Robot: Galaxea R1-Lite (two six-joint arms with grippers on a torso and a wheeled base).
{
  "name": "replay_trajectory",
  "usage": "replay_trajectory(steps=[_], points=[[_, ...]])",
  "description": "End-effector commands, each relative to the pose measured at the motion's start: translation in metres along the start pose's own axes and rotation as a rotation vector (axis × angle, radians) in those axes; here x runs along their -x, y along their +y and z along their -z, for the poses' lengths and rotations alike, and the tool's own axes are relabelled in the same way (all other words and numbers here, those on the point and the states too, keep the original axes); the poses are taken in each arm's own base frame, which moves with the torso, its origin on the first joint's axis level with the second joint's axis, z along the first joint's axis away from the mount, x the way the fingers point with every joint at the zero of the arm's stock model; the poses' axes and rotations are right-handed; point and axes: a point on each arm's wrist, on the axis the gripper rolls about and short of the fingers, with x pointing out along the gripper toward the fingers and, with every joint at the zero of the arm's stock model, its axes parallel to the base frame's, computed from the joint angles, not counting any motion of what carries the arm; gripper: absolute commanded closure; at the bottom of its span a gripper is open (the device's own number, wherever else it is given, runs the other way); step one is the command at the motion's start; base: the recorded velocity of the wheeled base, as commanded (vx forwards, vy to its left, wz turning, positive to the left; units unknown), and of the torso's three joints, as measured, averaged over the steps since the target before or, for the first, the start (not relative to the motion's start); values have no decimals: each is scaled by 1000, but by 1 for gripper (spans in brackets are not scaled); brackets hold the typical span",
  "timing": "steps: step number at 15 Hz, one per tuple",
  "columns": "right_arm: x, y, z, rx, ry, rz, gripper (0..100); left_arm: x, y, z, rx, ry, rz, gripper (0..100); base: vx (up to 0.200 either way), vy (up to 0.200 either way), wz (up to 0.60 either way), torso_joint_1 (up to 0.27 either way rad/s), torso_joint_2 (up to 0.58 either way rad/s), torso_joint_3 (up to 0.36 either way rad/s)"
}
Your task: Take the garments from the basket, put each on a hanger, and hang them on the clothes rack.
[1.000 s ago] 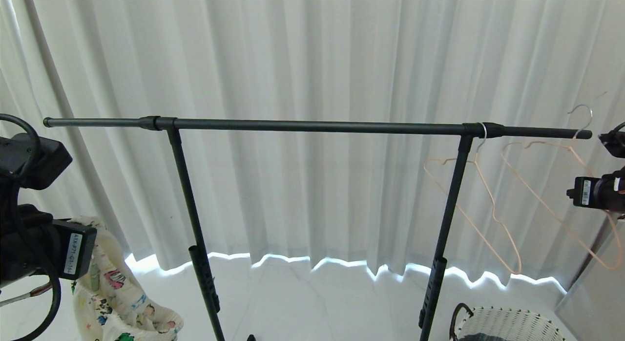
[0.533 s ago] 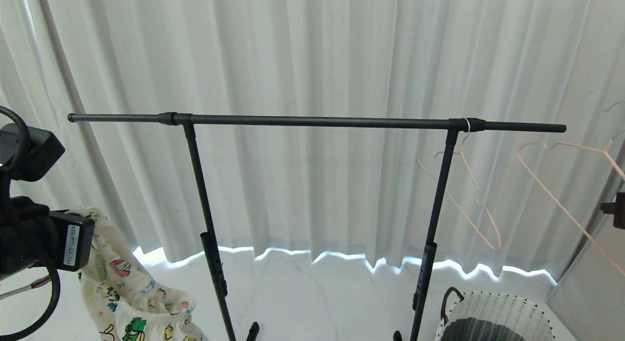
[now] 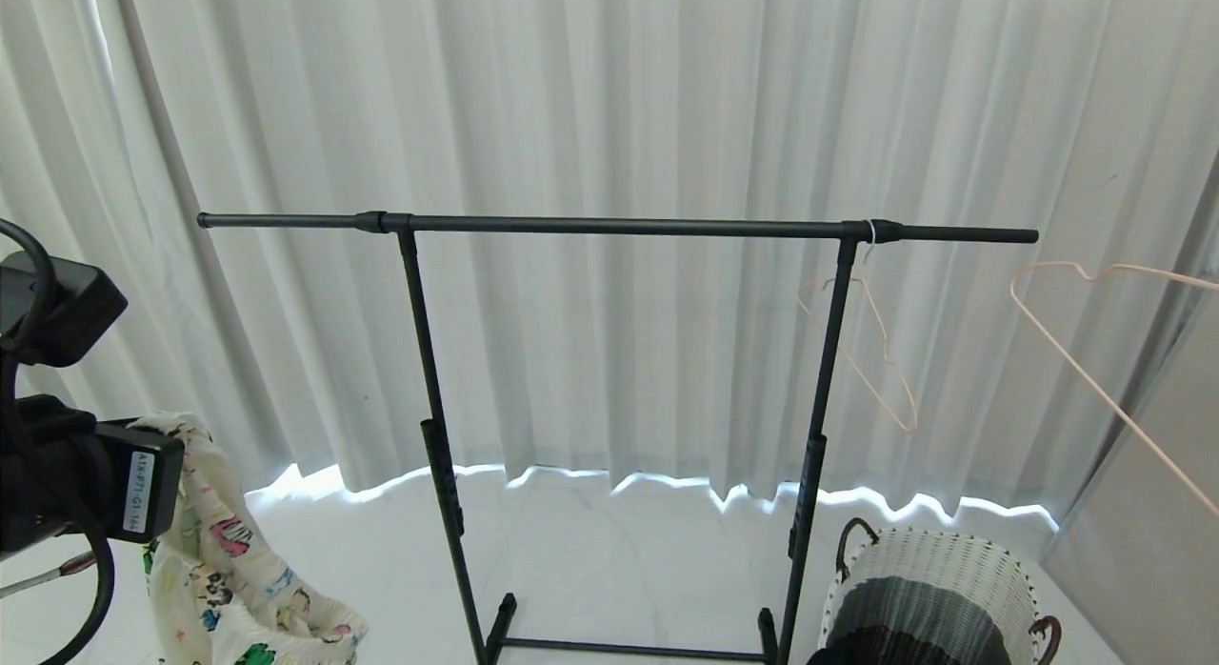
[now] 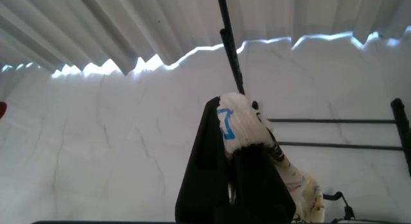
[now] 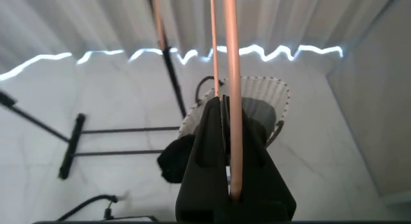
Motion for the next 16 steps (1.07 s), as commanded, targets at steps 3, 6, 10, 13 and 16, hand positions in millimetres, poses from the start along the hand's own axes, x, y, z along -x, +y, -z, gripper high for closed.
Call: replay_trajectory(steps=[3, 6, 10, 13, 16], points=[[33, 20, 8, 55, -47, -199, 100, 4, -6, 6, -26, -5, 39, 100, 0, 0, 0, 0, 0, 0], [33, 36, 11, 110, -8, -359, 100, 4, -15, 1, -40, -47, 100, 100, 0, 0, 0, 0, 0, 0], [29, 62, 33, 204, 148, -665, 100, -5, -38, -32, -25, -81, 198, 100, 0, 0, 0, 0, 0, 0], [28, 70, 53, 248, 238, -779, 100, -31, -55, -71, 95, -75, 168, 100, 0, 0, 0, 0, 0, 0], [29, 80, 57, 277, 284, -919, 100, -40, -76, -85, 89, -78, 208, 100, 0, 0, 0, 0, 0, 0]])
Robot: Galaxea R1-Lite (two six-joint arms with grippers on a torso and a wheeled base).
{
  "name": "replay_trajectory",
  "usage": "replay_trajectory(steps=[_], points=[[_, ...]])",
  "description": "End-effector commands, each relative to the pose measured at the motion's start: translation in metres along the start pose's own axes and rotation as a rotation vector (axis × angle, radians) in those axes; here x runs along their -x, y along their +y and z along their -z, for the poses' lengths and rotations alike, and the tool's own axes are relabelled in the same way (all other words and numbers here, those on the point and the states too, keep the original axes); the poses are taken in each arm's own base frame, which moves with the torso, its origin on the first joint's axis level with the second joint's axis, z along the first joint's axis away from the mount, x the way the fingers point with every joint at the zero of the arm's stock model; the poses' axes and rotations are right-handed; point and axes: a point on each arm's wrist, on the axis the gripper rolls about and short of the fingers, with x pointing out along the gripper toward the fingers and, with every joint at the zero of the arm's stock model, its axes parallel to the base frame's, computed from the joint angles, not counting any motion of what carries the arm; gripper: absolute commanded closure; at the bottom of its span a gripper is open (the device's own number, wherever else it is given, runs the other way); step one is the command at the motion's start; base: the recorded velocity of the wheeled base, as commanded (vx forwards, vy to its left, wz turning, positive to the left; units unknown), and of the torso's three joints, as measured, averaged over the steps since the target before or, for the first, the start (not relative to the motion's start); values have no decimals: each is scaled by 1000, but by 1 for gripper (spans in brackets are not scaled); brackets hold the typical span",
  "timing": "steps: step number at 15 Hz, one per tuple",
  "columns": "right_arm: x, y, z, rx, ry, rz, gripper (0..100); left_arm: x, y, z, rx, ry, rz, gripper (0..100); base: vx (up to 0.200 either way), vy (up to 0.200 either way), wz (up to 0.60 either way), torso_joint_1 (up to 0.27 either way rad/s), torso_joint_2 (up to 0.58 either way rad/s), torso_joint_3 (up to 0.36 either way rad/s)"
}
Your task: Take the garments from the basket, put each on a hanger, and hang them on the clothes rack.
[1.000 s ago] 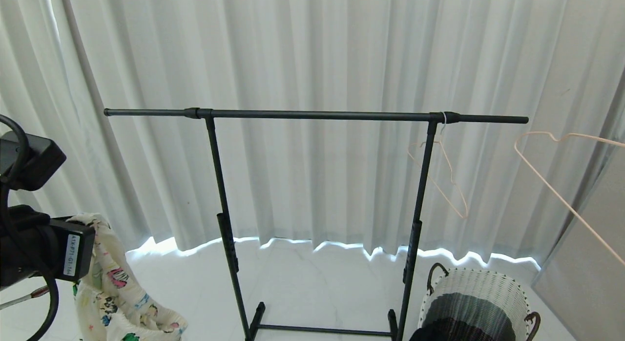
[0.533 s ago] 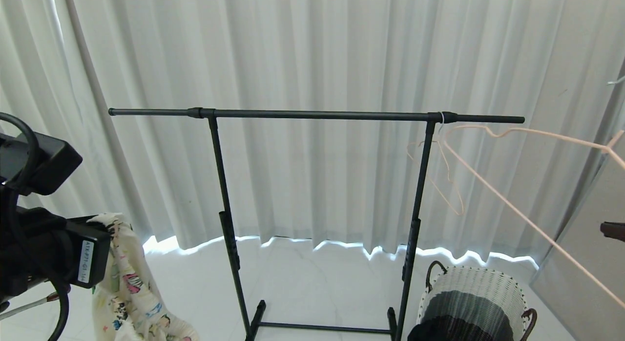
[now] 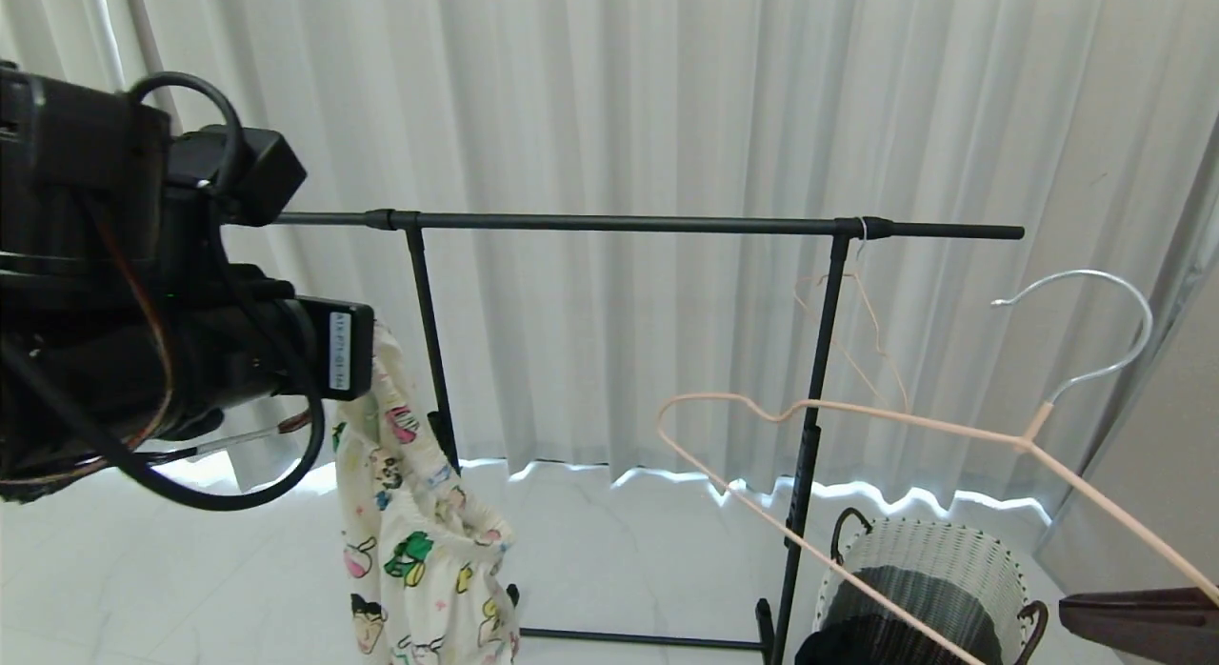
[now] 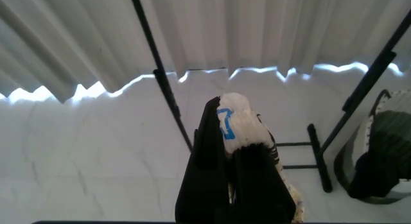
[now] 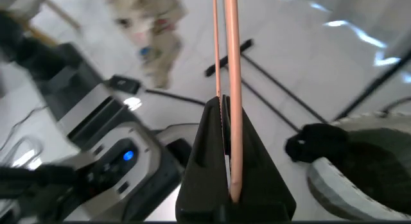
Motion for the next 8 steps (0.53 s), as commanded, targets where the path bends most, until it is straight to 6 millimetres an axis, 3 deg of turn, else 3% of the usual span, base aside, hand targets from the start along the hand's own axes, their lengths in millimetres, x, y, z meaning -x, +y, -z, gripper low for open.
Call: replay_trajectory(steps=[1, 4, 8], points=[[-9, 2, 0, 10, 42, -61, 100, -25, -24, -3, -20, 44, 39, 100, 0, 0, 0, 0, 0, 0], [-27, 3, -9, 55, 38, -122, 100, -50, -54, -9, 45, 72, 68, 100, 0, 0, 0, 0, 0, 0], [-50, -4, -18, 64, 42, -137, 100, -57, -59, -5, 9, 128, 64, 100, 0, 0, 0, 0, 0, 0]])
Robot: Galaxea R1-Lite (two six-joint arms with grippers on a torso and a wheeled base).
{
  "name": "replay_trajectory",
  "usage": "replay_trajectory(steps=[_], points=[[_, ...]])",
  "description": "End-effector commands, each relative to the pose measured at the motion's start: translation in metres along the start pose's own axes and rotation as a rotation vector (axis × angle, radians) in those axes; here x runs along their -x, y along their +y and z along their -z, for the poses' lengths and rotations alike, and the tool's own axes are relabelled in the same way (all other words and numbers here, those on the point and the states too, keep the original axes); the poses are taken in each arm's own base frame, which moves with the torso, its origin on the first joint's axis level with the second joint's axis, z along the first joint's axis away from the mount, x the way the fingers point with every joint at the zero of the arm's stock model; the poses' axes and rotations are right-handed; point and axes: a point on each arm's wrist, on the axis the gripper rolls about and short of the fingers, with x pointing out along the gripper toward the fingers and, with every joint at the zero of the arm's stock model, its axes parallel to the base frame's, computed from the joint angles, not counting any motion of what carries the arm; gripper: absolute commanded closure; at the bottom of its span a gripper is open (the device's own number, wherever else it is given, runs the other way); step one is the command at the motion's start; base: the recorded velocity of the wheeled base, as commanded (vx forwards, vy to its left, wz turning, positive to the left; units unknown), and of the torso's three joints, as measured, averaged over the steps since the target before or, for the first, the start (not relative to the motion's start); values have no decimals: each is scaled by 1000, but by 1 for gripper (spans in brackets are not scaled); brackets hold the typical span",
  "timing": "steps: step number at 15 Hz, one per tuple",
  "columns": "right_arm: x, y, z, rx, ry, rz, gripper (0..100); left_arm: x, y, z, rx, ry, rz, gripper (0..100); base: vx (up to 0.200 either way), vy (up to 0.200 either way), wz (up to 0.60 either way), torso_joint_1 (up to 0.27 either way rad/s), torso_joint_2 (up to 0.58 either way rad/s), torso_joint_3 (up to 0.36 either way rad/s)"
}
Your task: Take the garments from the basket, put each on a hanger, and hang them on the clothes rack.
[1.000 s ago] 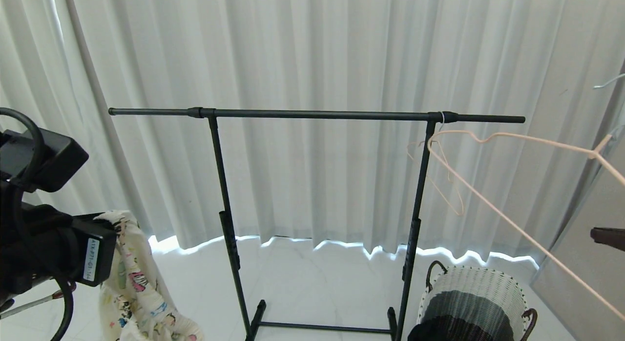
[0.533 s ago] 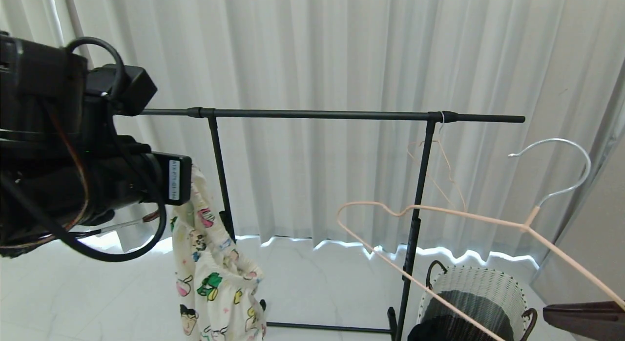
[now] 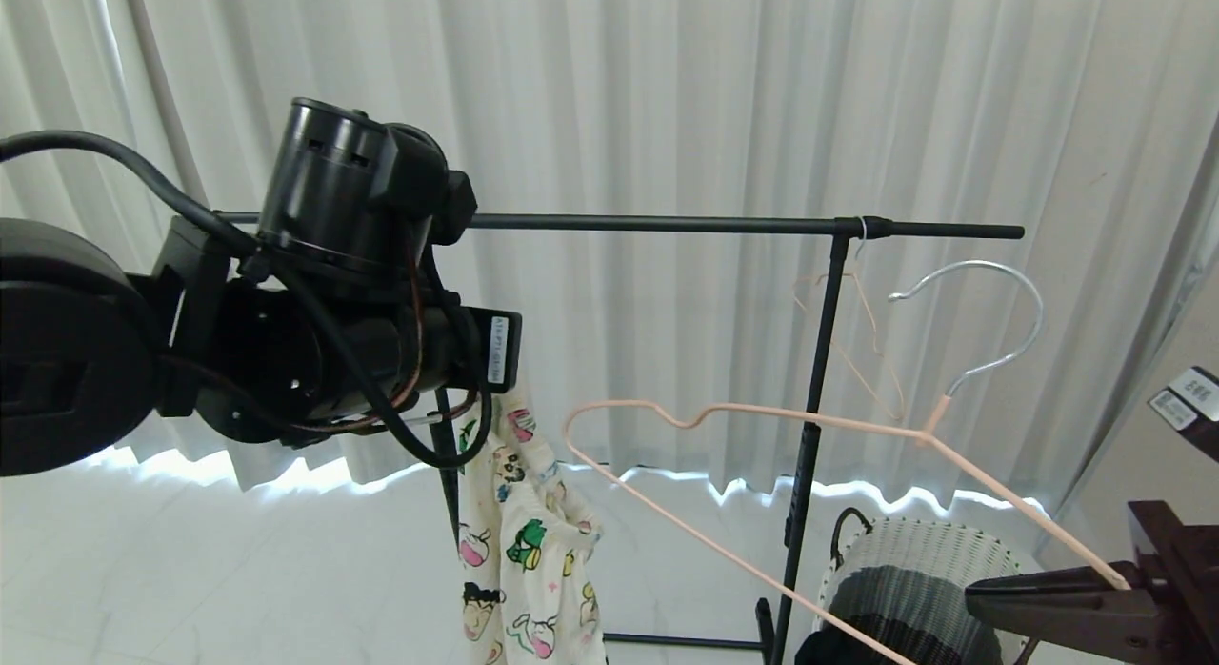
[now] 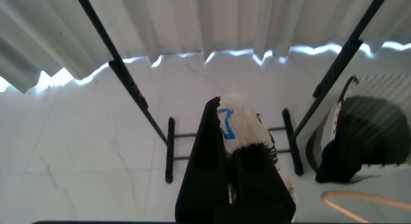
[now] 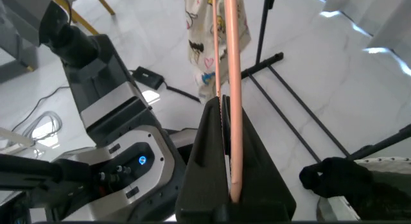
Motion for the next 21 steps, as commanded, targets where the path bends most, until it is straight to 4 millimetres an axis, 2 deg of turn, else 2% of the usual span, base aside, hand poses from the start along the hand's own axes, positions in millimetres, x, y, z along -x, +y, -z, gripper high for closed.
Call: replay_trajectory(steps=[1, 5, 9, 16, 21], points=[[-16, -9, -1, -20, 38, -3, 100, -10, -5, 4, -17, 33, -4, 100, 0, 0, 0, 0, 0, 0], [-28, -11, -6, -6, 33, -23, 100, -16, -12, 7, -27, 49, 5, 100, 0, 0, 0, 0, 0, 0], [-29, -10, -7, -4, 32, -32, 100, -32, -10, 12, -39, 76, -86, 100, 0, 0, 0, 0, 0, 0], [-44, -18, -11, -14, 31, -30, 100, -26, -23, 8, -48, 52, -48, 100, 0, 0, 0, 0, 0, 0], [-53, -18, -16, -46, -2, -48, 100, -26, -23, 7, -42, 50, -46, 100, 0, 0, 0, 0, 0, 0]])
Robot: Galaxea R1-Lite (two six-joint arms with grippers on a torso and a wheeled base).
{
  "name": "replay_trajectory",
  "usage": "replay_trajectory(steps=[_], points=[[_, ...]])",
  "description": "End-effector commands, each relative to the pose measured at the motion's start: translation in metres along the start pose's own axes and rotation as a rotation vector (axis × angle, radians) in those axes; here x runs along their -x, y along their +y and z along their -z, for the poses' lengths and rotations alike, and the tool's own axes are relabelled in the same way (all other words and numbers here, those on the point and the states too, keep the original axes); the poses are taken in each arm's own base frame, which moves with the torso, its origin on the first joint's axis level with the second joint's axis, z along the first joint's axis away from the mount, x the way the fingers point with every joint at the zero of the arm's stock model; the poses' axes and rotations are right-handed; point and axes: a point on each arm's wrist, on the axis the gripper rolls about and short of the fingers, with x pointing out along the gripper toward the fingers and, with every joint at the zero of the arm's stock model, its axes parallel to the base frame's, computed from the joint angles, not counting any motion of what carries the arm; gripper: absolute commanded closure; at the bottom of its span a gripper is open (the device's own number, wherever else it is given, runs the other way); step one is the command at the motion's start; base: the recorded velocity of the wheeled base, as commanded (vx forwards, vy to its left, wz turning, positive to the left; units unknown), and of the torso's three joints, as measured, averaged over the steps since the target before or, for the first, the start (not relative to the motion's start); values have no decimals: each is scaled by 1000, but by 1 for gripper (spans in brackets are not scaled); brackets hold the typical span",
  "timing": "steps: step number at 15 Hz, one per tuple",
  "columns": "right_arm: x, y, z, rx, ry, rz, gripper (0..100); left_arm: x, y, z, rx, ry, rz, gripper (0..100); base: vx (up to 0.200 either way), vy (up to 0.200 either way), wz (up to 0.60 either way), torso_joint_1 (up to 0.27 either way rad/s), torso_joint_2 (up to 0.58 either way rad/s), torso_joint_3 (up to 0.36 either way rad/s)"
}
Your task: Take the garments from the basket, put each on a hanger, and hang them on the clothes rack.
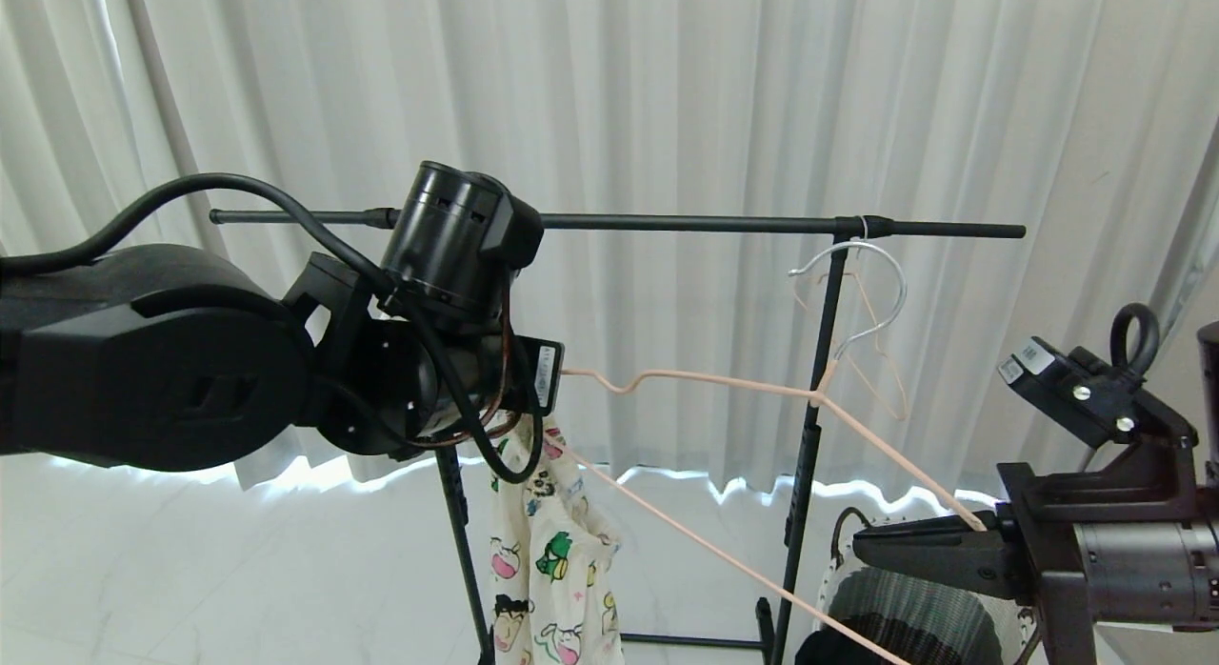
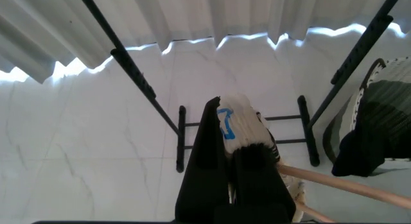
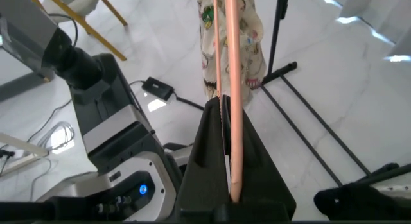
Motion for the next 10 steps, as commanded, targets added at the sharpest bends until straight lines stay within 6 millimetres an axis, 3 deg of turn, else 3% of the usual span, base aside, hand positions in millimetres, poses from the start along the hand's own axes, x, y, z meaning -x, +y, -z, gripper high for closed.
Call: replay_trajectory(steps=[1, 5, 9, 10], points=[[-6, -3, 1, -11, 10, 0, 100, 1, 0, -2, 18, -6, 1, 100, 0, 0, 0, 0, 0, 0], [-14, -7, 0, -15, 15, 9, 100, 9, -11, -6, 70, -30, 37, 100, 0, 0, 0, 0, 0, 0], [-21, -13, -4, -20, -27, 68, 100, 10, -12, -7, 74, -36, 36, 100, 0, 0, 0, 0, 0, 0], [-20, -12, -4, -23, -30, 71, 100, 4, -8, -9, 80, -42, -36, 100, 0, 0, 0, 0, 0, 0]])
